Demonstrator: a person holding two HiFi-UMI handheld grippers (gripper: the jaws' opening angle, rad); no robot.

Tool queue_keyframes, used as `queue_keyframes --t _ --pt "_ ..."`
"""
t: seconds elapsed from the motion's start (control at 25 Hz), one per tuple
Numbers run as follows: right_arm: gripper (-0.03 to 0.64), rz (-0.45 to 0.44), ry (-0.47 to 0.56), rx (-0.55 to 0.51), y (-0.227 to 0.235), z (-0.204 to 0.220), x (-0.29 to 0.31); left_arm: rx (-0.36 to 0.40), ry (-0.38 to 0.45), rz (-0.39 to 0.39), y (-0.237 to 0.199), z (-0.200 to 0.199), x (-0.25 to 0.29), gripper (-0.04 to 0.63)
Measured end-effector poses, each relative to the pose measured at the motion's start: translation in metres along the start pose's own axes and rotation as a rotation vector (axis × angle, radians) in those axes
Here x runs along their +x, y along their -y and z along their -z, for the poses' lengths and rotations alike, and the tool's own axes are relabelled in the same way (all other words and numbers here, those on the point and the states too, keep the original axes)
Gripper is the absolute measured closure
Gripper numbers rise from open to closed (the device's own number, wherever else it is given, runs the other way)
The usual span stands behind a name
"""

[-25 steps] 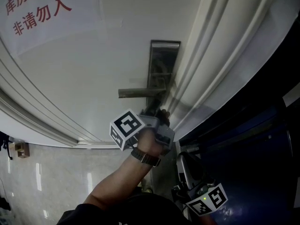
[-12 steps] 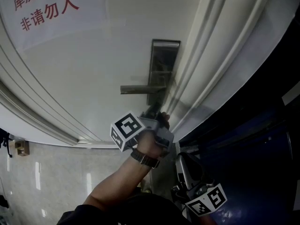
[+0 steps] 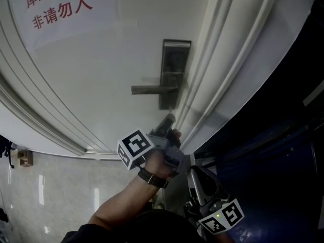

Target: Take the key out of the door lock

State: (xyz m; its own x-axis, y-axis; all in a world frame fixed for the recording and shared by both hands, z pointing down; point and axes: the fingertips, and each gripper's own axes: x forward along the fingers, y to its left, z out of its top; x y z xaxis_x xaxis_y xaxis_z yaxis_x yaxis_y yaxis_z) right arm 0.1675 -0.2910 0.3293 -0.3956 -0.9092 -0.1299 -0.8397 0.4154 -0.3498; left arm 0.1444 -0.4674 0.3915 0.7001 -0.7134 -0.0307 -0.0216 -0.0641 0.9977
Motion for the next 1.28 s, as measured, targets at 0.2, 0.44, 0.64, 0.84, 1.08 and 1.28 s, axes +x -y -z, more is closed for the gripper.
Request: queue_keyframes --t 0.2,0.44,0.64,0.84,1.08,1.28 --pt "0.600 -0.027 -0.011 -0.010 -0.014 0.003 -0.014 0.005 -0.009 0.004 0.001 0.017 -0.024 0.586" --pt "0.601 -0.059 -0.037 -0.030 -0.035 0.007 -0.032 -0.003 -0.013 0.018 0.004 0.032 -0.056 0.586" --pt "0.601 -0.067 -0.046 -0.057 -0.047 0.007 -0.046 -0.001 -0.006 0.025 0.008 0.042 -0.073 0.586" --pt "0.601 -0.087 -0.047 -0.070 -0.057 0.006 -0.057 0.003 -0.009 0.026 0.009 0.055 -0.086 0.586" --pt "0.603 -0.098 -0.046 -0.076 -0.064 0.003 -0.067 -0.001 -0.013 0.026 0.008 0.065 -0.095 0.586" --pt "0.603 -0.115 -0.047 -0.080 -0.068 0.002 -0.069 0.000 -0.010 0.035 0.013 0.067 -0.097 0.586"
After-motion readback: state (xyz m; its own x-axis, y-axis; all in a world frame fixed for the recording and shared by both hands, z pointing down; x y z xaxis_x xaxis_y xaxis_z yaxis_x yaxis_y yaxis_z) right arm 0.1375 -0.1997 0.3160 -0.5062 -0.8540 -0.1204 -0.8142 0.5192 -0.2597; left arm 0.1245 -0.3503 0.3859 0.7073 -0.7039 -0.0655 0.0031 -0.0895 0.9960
